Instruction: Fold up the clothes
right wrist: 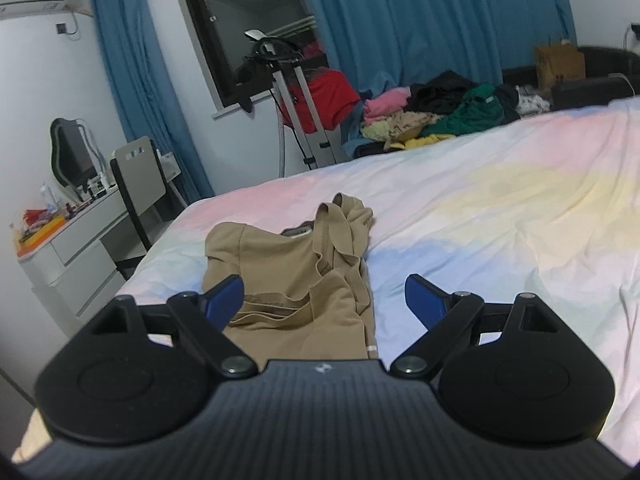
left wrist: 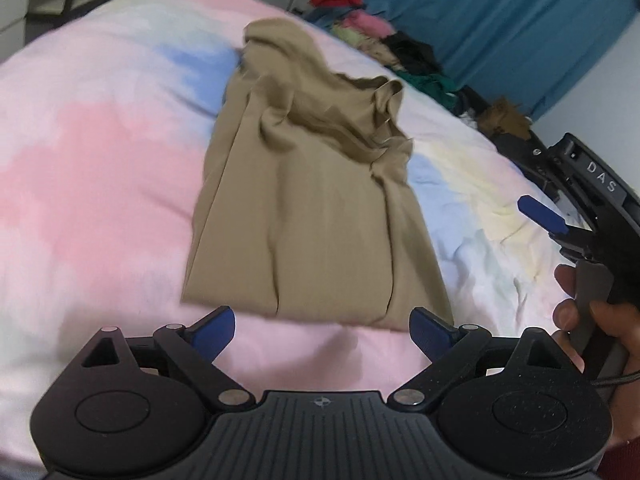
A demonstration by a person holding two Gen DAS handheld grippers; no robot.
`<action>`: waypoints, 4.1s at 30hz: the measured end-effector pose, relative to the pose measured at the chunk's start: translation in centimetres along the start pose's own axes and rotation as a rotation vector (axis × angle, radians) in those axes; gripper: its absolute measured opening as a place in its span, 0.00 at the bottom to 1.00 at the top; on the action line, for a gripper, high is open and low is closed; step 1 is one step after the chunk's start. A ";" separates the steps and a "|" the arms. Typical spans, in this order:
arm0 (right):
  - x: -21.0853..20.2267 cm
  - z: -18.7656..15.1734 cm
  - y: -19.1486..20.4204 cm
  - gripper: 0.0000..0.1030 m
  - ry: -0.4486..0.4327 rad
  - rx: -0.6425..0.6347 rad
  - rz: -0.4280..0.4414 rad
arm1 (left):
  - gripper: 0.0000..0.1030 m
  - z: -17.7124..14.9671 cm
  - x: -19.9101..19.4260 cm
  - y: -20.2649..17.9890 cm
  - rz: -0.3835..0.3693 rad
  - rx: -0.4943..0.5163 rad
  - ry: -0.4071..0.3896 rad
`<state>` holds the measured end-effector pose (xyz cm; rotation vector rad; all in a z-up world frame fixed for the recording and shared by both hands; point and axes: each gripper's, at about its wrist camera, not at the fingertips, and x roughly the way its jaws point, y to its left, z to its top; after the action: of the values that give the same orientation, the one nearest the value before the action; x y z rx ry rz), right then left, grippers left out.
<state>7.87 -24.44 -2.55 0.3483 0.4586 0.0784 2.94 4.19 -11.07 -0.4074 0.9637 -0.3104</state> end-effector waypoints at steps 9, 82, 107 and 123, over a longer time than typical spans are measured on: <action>0.7 -0.3 -0.5 0.86 0.066 0.062 0.039 | 0.97 -0.5 2.8 2.1 -0.042 -0.175 0.049; -0.9 -6.7 -7.3 0.11 0.150 0.862 0.299 | 0.04 1.5 1.0 7.4 -0.418 -0.585 -0.311; -9.5 -2.6 -5.4 0.10 0.093 0.768 0.315 | 0.06 -1.1 -8.7 1.3 -0.264 -0.537 -0.315; 7.5 -1.9 -6.7 0.10 0.152 0.837 0.178 | 0.07 9.2 3.5 2.1 -0.070 -0.406 -0.359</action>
<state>13.77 -28.97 -9.59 1.2119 0.5976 0.0830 12.70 6.32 -9.89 -0.8396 0.6562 -0.0950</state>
